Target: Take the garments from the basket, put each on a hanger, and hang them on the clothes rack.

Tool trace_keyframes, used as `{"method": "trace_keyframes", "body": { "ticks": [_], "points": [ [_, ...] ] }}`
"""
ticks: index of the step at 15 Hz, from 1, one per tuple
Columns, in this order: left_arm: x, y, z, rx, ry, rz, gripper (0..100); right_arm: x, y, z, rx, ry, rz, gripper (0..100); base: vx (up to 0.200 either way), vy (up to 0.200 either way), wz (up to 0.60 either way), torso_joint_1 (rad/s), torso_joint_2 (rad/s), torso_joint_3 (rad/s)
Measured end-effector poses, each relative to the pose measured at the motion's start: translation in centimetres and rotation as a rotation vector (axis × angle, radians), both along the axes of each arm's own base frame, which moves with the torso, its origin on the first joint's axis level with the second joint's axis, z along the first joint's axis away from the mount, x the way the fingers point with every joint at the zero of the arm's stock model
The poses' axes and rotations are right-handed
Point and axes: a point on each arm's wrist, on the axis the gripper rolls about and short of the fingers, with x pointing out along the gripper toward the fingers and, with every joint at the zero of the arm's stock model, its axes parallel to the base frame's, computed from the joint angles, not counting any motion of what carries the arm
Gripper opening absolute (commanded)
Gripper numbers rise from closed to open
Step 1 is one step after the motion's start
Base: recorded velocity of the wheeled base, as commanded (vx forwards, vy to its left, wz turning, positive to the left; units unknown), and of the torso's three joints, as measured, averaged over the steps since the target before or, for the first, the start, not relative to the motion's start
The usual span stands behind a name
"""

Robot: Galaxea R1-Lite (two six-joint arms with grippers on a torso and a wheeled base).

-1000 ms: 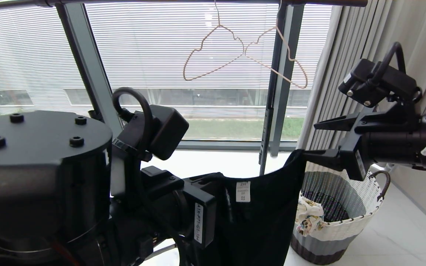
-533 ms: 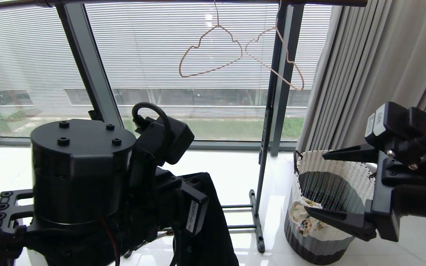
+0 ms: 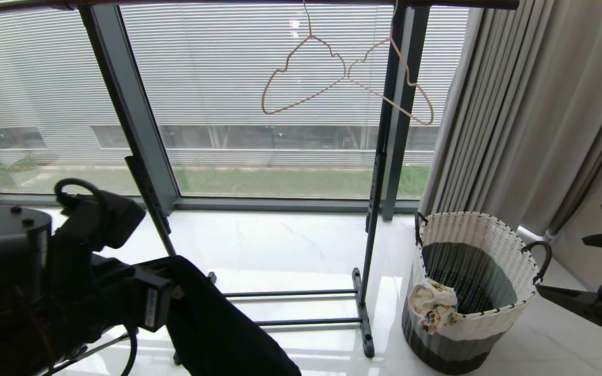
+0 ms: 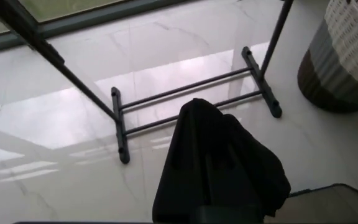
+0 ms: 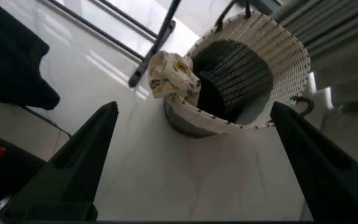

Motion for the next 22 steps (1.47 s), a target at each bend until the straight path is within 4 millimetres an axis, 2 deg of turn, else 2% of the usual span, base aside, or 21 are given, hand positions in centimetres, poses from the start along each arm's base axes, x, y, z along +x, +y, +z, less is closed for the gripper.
{"method": "trace_keyframes", "body": {
  "ticks": [3, 6, 13, 17, 22],
  "points": [
    [-1.6, 3.9, -0.6, -0.017, -0.022, 0.168, 0, -1.1, -2.5, -0.9, -0.032, 0.019, -0.189, 100, 0.0, 0.0, 0.0, 0.0, 0.0, 0.0],
    [-2.8, 5.3, -0.7, -0.032, -0.048, 0.24, 0, -1.9, -3.1, -1.4, -0.053, 0.015, -0.247, 100, 0.0, 0.0, 0.0, 0.0, 0.0, 0.0],
    [-3.3, 5.7, -0.7, -0.035, -0.064, 0.263, 0, -2.4, -3.2, -2.0, -0.056, 0.018, -0.254, 100, 0.0, 0.0, 0.0, 0.0, 0.0, 0.0],
    [-3.3, 5.8, -0.6, -0.035, -0.066, 0.266, 0, -2.5, -3.3, -2.0, -0.057, 0.019, -0.253, 100, 0.0, 0.2, 0.0, 0.001, 0.0, 0.004],
    [-3.3, 5.8, -0.7, -0.035, -0.065, 0.266, 0, -2.2, -3.2, -1.8, -0.045, -0.013, -0.253, 100, 0.0, 0.0, 0.0, 0.0, 0.0, 0.0]
  ]
}}
